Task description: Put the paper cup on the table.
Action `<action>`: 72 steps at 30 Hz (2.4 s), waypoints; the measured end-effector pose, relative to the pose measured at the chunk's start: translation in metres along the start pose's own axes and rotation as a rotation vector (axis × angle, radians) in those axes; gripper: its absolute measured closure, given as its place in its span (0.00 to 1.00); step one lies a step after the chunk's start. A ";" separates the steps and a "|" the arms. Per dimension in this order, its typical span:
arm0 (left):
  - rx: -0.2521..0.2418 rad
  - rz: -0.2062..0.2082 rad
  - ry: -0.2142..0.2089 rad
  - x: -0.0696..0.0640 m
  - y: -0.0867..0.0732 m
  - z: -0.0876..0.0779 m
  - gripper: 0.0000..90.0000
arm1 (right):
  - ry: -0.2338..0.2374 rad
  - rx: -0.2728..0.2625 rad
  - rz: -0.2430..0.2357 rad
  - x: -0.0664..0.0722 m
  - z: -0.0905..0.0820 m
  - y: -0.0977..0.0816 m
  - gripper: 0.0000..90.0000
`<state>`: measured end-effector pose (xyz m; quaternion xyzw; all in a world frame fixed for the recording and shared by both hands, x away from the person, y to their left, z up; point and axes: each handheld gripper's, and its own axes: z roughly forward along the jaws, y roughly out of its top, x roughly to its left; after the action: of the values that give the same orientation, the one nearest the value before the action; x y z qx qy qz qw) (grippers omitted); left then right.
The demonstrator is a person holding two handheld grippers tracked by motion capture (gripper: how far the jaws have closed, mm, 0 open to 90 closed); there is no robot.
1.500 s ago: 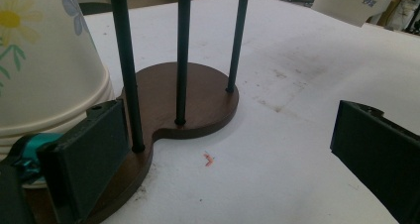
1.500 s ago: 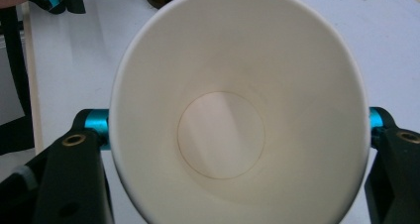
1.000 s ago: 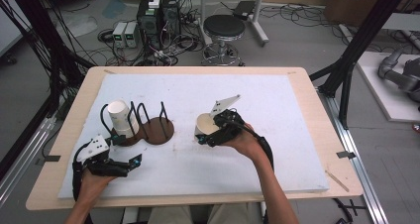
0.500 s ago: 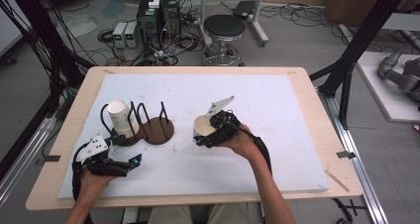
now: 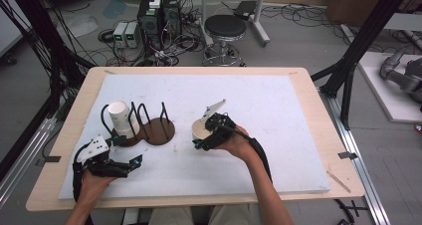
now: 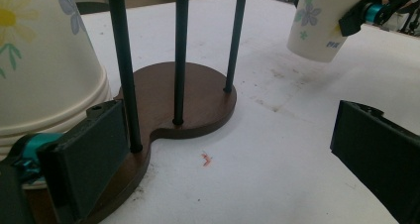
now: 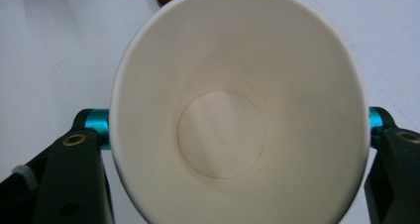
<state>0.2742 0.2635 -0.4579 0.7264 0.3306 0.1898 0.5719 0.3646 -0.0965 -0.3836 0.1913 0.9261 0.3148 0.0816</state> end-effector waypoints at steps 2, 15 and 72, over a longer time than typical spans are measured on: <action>-0.002 0.001 0.001 0.000 0.000 0.000 0.02 | -0.012 0.009 0.000 0.001 0.003 0.001 0.32; 0.001 0.005 -0.003 0.000 0.000 0.000 0.02 | -0.017 0.046 -0.019 0.004 0.019 0.003 0.32; 0.005 0.004 0.004 0.000 0.000 0.001 0.02 | -0.091 -0.072 0.091 0.007 0.008 -0.053 0.15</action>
<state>0.2746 0.2630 -0.4580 0.7280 0.3306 0.1916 0.5692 0.3448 -0.1279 -0.4228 0.2441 0.8999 0.3422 0.1162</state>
